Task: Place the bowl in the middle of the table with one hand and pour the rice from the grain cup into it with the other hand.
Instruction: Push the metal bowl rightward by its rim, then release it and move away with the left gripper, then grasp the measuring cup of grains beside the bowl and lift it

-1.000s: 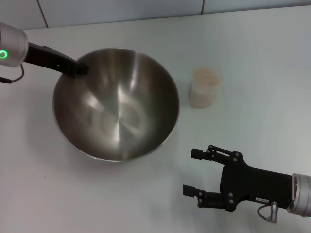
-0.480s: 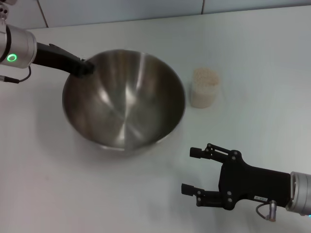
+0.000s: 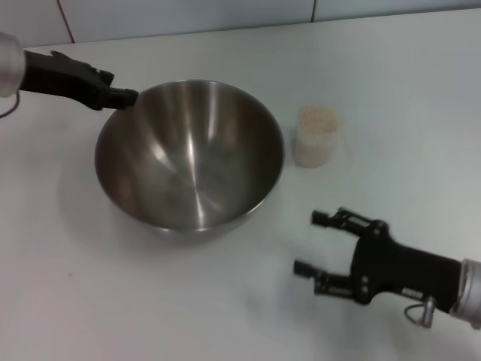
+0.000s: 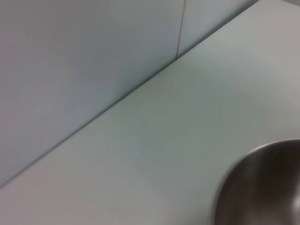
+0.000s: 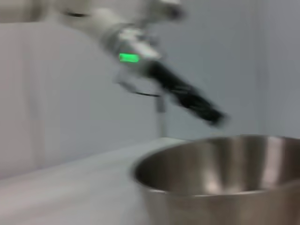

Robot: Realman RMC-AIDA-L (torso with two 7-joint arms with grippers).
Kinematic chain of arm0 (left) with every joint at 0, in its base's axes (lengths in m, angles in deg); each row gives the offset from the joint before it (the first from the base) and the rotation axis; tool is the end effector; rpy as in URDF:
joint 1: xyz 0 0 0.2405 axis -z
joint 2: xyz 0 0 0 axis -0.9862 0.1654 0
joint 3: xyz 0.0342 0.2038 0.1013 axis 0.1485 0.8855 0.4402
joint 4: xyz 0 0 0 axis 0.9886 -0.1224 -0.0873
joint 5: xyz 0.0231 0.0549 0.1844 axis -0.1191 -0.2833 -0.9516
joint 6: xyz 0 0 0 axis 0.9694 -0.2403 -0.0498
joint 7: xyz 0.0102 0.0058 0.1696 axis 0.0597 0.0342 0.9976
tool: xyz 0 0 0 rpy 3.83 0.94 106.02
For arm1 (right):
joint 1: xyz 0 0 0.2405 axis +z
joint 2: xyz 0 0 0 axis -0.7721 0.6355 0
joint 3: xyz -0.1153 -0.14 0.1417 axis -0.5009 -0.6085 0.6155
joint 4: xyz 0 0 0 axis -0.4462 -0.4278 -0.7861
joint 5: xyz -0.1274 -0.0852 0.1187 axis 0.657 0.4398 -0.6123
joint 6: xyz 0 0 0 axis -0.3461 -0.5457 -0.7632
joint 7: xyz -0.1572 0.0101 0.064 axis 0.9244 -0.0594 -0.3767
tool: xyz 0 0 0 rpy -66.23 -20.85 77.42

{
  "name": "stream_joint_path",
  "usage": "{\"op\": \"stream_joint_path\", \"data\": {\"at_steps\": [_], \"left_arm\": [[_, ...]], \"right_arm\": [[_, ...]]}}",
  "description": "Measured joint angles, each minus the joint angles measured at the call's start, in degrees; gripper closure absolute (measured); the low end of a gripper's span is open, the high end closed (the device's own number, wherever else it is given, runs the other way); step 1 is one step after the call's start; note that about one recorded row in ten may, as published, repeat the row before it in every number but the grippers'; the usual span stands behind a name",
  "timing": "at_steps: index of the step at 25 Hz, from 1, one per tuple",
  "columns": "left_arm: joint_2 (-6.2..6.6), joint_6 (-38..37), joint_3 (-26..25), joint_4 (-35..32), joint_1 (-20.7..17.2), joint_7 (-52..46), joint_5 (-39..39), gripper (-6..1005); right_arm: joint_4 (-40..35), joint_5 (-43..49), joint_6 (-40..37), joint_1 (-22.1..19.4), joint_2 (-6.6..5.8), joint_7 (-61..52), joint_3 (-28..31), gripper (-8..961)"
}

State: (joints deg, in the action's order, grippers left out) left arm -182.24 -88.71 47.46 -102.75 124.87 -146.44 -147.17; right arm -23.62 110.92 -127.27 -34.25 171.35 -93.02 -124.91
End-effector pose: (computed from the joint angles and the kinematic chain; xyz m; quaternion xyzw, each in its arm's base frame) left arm -0.1754 0.4064 0.0136 -0.9405 -0.2476 0.0014 0.2326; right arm 0.2681 0.2126 -0.0583 -0.9034 0.1607 0.3336 0.2164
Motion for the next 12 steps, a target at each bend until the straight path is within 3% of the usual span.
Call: {"op": "stream_joint_path", "data": {"at_steps": [3,4,5,9,12], "left_arm": [[-0.16,-5.58,0.73,-6.93,-6.40,5.64,7.13,491],[-0.11,-7.16,1.33,-8.64,-9.10,8.02,10.74,462],[-0.04,-8.17,2.09,-10.16,-11.63,9.95,13.87,432],[-0.09,-9.12,5.13,-13.89,-19.47,13.87,18.81,313],[-0.18,-8.96,6.10,-14.37,-21.44,14.62,19.23,247]], "right_arm": [[0.43,-0.08,2.45,-1.47,0.09,0.11,7.51,126],[1.39,-0.12,4.26,-2.13,0.10,0.18,13.81,126],[1.39,-0.12,4.26,-2.13,0.10,0.18,13.81,126],[2.56,-0.18,10.52,-2.15,0.01,0.24,27.25,126],[2.74,-0.19,13.08,-1.25,0.00,0.08,29.39,126]]}}
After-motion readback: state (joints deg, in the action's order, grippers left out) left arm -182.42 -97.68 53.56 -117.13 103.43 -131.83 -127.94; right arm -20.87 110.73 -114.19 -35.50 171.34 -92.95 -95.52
